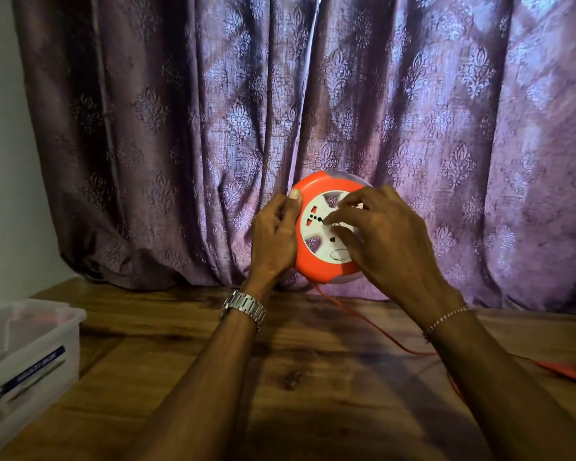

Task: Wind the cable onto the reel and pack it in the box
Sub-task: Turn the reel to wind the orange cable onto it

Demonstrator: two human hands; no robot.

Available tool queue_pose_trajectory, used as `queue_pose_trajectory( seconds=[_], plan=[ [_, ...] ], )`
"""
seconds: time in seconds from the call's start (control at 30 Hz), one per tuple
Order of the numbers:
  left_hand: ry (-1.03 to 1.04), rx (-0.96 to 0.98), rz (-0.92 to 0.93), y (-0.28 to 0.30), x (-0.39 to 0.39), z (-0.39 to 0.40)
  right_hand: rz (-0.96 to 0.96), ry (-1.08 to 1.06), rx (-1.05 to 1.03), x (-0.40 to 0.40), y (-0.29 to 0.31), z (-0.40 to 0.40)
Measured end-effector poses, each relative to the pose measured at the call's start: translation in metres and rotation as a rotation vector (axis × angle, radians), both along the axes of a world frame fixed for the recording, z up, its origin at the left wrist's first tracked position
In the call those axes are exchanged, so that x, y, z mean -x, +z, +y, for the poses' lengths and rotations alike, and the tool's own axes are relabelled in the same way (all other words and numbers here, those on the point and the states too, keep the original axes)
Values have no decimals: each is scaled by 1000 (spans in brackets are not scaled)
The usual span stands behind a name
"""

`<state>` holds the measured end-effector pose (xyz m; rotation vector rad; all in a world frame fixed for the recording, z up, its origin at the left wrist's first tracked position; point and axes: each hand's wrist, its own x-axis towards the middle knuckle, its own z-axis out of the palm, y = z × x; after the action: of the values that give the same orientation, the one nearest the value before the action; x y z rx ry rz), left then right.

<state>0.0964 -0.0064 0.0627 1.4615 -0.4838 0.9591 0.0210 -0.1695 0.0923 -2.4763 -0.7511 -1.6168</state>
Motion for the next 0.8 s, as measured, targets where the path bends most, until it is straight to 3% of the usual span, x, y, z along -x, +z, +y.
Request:
queue_pose_trajectory(
  seconds=[0.23, 0.47, 0.67, 0.8],
  plan=[
    [33, -11, 0, -1, -3, 1, 171, -78, 199, 4, 0, 2],
    [27, -30, -9, -1, -2, -2, 192, -43, 29, -2, -8, 5],
    [4, -2, 4, -1, -4, -1, 93, -94, -159, -2, -6, 4],
    [-13, 2, 9, -1, -3, -2, 63, -129, -132, -4, -5, 2]
  ],
)
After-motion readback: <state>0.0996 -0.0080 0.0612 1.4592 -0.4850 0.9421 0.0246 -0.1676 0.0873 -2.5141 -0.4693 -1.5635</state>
